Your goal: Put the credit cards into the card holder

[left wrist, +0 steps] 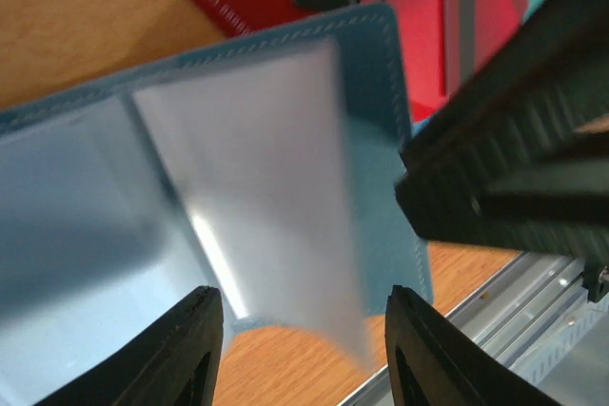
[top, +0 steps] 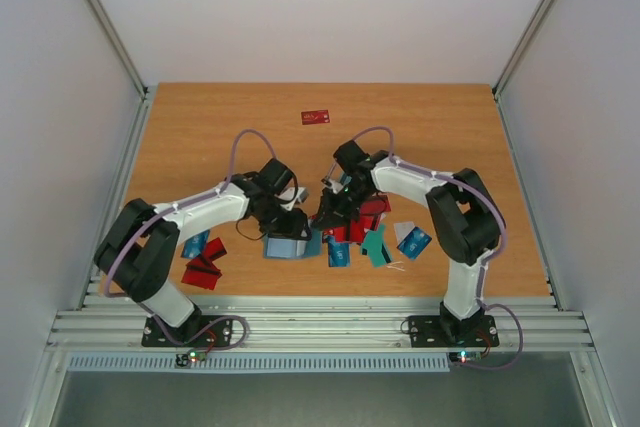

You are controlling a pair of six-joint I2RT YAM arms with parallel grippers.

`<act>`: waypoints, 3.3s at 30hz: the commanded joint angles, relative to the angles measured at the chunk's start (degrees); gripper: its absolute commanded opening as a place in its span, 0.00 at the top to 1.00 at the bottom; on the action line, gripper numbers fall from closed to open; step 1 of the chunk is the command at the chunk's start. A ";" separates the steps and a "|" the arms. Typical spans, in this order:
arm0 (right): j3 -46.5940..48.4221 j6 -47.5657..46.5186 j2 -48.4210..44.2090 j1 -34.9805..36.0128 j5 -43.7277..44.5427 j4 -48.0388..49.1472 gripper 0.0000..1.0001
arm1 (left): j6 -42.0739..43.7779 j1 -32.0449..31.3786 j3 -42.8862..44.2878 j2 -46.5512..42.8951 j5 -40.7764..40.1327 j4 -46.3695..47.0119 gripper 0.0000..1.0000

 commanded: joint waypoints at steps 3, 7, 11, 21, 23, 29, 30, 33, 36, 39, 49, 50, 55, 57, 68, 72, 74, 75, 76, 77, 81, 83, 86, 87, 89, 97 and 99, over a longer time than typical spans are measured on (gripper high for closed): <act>-0.03 -1.07 -7.17 -1.40 5.21 -6.49 0.84 | 2.20 -1.58 7.45 3.94 -1.61 -2.65 0.52; -0.45 -1.33 -10.54 -4.03 8.01 -9.25 0.82 | 1.93 -2.74 11.05 6.10 -2.03 -3.58 0.53; -2.72 -0.27 -14.30 -8.85 11.49 -10.59 0.78 | 1.53 -3.46 14.49 8.39 -1.62 -3.42 0.53; -14.28 5.99 -21.39 -21.14 10.49 -4.02 0.68 | 4.38 -4.81 30.65 20.45 1.74 -5.25 0.53; -16.94 7.45 -22.07 -23.47 9.20 -1.83 0.67 | 4.99 -4.84 34.90 23.78 2.78 -6.10 0.52; -21.84 10.52 -21.88 -28.56 6.46 4.16 0.62 | 7.13 -4.82 47.73 33.67 5.19 -9.45 0.53; -22.39 11.07 -21.59 -29.06 5.95 5.08 0.62 | 7.31 -4.91 49.47 35.05 5.38 -10.03 0.53; -23.97 13.01 -20.87 -29.89 5.11 8.20 0.59 | 7.63 -4.93 53.88 39.32 6.63 -10.63 0.53; -24.95 14.02 -19.68 -30.58 4.40 10.77 0.56 | 7.39 -4.97 57.71 42.49 7.91 -10.94 0.53; -25.45 14.55 -18.44 -31.58 3.59 12.33 0.55 | 6.96 -4.92 60.54 44.98 8.36 -10.78 0.53; -26.34 15.97 -13.55 -32.89 1.10 18.04 0.55 | 6.98 -5.56 63.77 49.69 9.92 -12.37 0.53; -26.50 16.25 -13.01 -32.92 0.90 18.67 0.55 | 7.14 -5.58 63.75 49.75 9.70 -13.00 0.53; -27.16 16.65 -11.08 -32.94 0.19 20.63 0.55 | 7.93 -6.04 61.56 48.77 9.50 -13.34 0.53; -27.23 16.46 -10.35 -32.95 0.03 20.93 0.55 | 7.81 -6.35 60.41 48.43 9.39 -13.08 0.53; -27.95 14.43 -8.87 -35.04 0.18 21.57 0.57 | 4.07 -7.10 56.78 44.00 14.74 -8.87 0.54; -28.41 14.12 -8.41 -35.32 0.16 21.64 0.57 | 3.62 -6.64 59.70 42.42 12.25 -10.07 0.53; -28.40 13.71 -8.49 -35.32 0.28 21.32 0.58 | 4.17 -6.43 61.60 42.93 10.22 -11.67 0.53; -28.32 13.45 -8.49 -35.32 0.37 20.99 0.58 | 5.04 -6.35 62.41 43.47 9.02 -12.53 0.53; -28.19 13.18 -8.52 -35.32 0.42 20.73 0.58 | 5.64 -6.22 63.32 44.13 7.96 -13.58 0.53; -28.02 12.99 -8.48 -35.32 0.50 20.46 0.58 | 6.52 -6.13 64.38 44.93 7.24 -14.73 0.53; -27.87 12.48 -8.31 -35.32 0.51 20.02 0.58 | 9.58 -6.17 65.86 47.27 5.50 -17.36 0.53; -27.89 12.40 -8.11 -35.32 0.51 20.10 0.58 | 10.46 -6.14 65.39 47.93 4.80 -17.66 0.53; -27.86 12.58 -7.70 -35.32 0.36 20.57 0.58 | 10.87 -6.14 64.95 49.38 6.19 -17.72 0.53; -27.82 12.64 -7.56 -35.32 0.34 20.70 0.58 | 10.81 -6.19 64.88 50.01 6.98 -17.75 0.53; -27.71 12.61 -7.43 -35.32 0.33 20.71 0.58 | 11.12 -6.42 64.81 50.87 7.60 -18.03 0.53; -27.95 12.73 -6.91 -35.32 -0.05 22.21 0.59 | 11.13 -7.35 63.97 52.14 10.32 -17.97 0.53; -27.88 12.62 -6.72 -35.33 -0.18 22.55 0.60 | 11.01 -7.57 63.36 52.17 11.15 -17.71 0.53</act>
